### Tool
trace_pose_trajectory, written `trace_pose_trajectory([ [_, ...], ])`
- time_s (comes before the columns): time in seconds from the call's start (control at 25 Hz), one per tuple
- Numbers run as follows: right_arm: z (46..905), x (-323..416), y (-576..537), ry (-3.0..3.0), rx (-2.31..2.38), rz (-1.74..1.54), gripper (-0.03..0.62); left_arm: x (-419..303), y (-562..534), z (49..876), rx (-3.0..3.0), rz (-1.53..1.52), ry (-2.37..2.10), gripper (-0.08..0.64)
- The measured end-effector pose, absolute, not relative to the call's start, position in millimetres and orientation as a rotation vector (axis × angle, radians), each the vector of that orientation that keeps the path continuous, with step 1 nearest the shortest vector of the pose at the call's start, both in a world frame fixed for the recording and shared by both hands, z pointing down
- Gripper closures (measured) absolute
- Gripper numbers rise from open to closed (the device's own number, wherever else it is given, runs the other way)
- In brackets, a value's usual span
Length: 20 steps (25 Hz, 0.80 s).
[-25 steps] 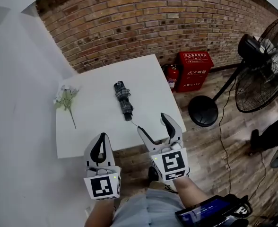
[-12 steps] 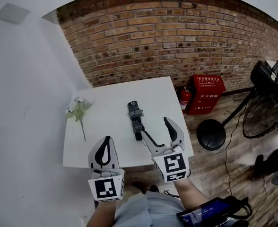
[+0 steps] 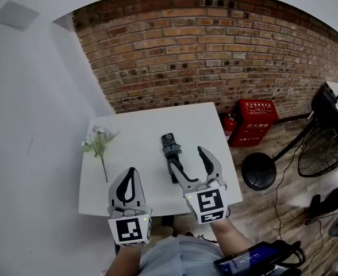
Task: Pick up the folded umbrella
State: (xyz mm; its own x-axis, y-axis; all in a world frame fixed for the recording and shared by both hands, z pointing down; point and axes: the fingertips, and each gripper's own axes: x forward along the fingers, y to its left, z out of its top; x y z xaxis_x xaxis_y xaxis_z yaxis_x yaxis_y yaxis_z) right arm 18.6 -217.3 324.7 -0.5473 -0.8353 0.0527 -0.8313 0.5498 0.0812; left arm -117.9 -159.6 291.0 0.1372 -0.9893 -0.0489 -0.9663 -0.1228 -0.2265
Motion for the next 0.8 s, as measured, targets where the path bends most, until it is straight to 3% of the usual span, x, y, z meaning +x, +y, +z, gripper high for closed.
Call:
trace_pose_trajectory([
  [0.8, 423.6, -26.5, -306.4, -2.488, 1.439, 0.160, 0.239, -169.5, -258.3, 359.9, -2.379, -0.285, 1.943, 0.552],
])
